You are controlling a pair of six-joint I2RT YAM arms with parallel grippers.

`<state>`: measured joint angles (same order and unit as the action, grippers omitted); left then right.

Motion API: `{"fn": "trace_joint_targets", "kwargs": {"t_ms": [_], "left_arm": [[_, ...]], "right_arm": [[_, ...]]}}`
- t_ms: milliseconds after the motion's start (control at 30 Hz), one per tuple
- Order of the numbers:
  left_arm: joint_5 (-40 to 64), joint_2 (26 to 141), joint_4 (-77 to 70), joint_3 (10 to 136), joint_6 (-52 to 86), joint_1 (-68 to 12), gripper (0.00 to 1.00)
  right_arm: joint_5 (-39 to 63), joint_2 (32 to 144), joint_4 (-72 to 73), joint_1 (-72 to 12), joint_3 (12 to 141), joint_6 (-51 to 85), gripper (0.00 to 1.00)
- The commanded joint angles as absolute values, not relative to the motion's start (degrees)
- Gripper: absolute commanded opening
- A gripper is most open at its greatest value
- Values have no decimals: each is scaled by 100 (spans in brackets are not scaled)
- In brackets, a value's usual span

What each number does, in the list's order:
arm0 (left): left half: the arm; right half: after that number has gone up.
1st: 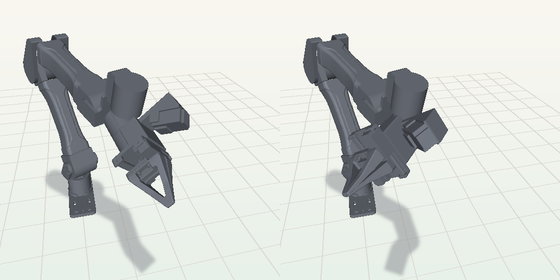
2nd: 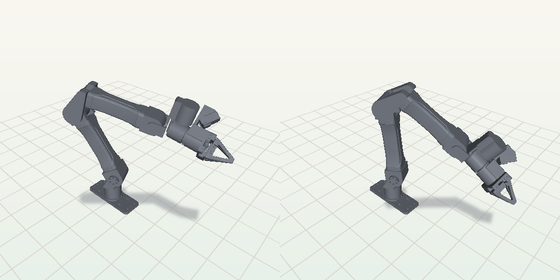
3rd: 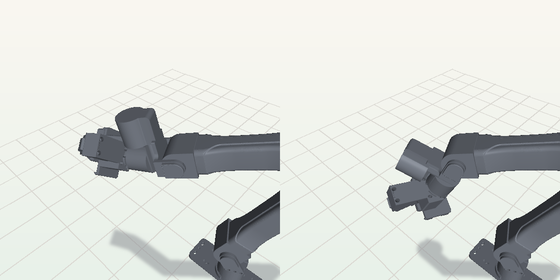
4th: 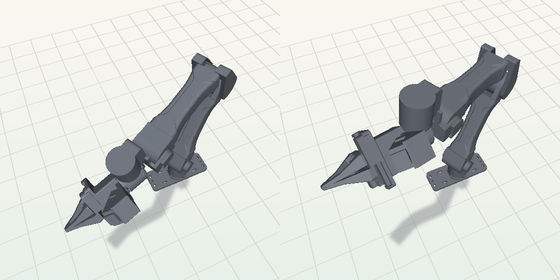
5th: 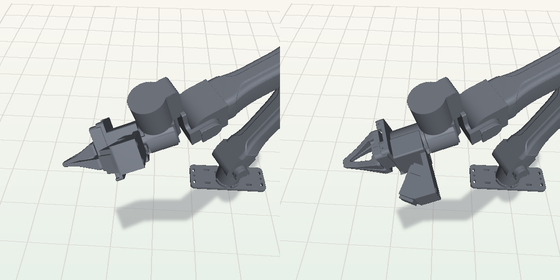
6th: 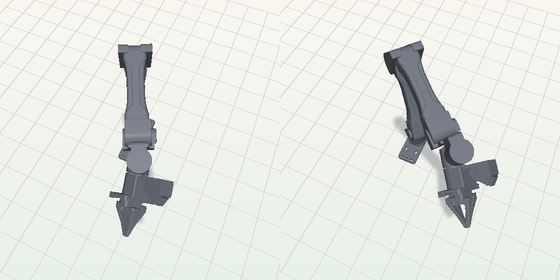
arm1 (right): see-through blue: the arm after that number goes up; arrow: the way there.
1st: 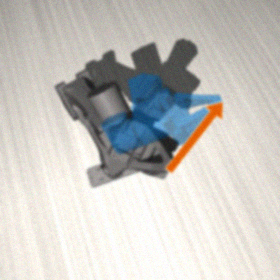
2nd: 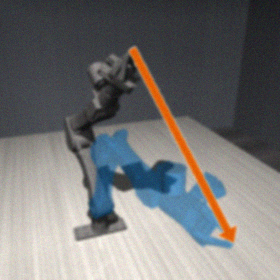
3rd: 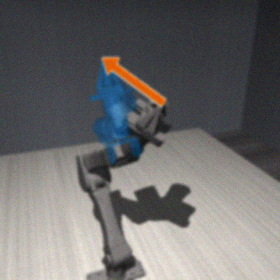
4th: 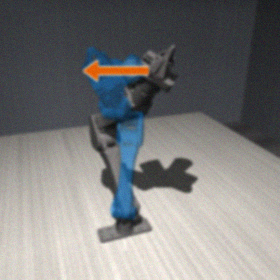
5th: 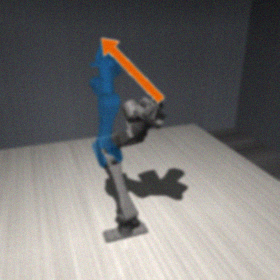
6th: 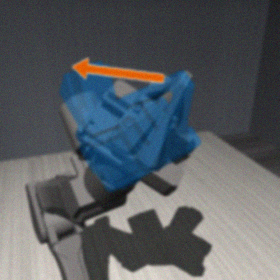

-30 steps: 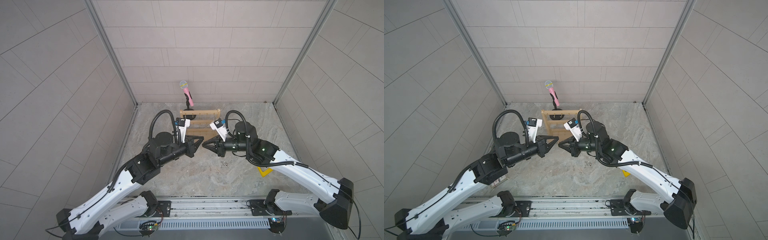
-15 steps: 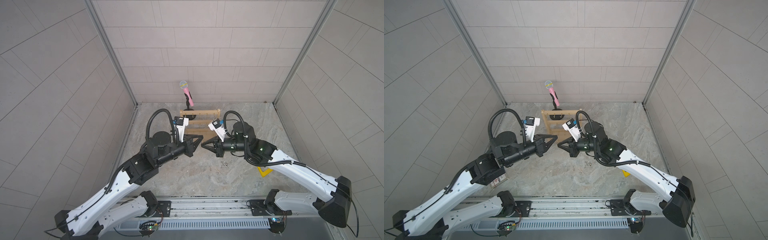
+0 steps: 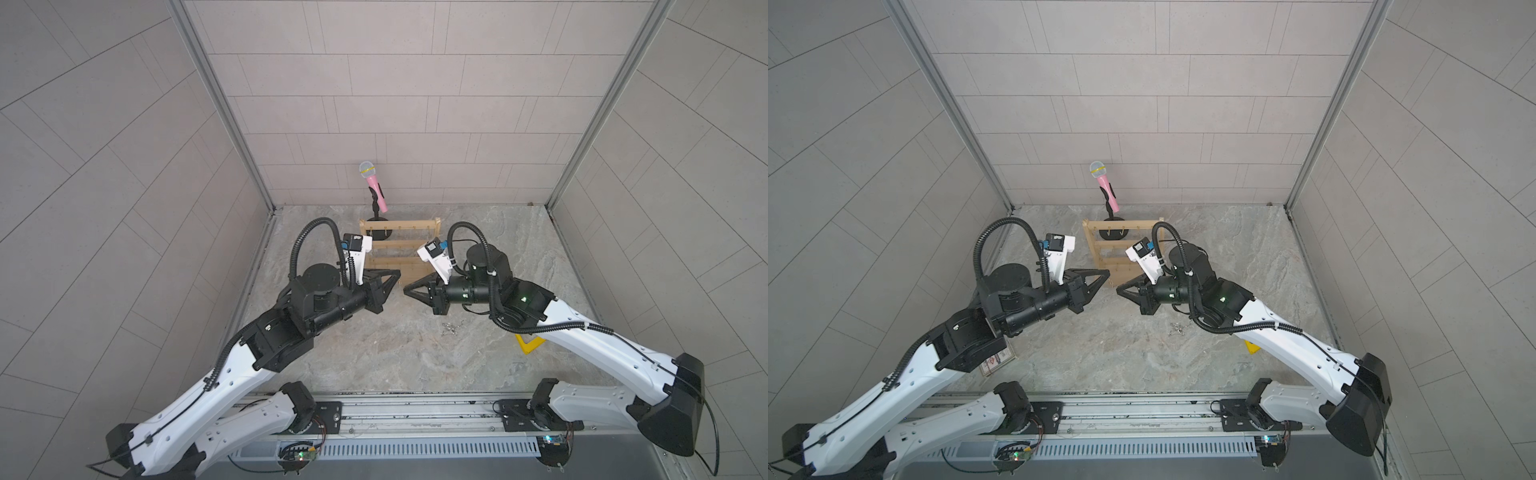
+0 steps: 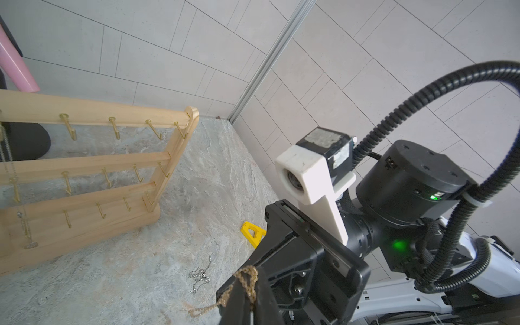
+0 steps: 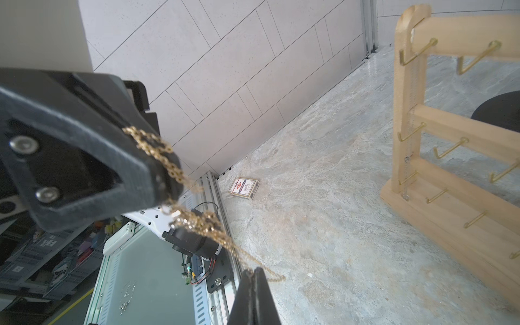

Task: Hang the necklace on the jewelry display stand
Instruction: Pick up the necklace from the center of the board.

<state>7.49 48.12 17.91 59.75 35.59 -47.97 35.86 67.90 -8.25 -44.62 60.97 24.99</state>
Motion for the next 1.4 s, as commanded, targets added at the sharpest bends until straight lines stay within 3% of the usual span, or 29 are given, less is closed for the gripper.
{"fn": "trace_joint_targets", "kwargs": {"t_ms": [0,1367], "left_arm": [[571,4724,1820,6128,3505,-4772,8],[592,4851,1986,6289,3683,-4772,8]], "right_arm": [[3479,6669,-923,-4501,6205,2391,0],[2366,6719,-1171,-4835,6373,2114,3]]}}
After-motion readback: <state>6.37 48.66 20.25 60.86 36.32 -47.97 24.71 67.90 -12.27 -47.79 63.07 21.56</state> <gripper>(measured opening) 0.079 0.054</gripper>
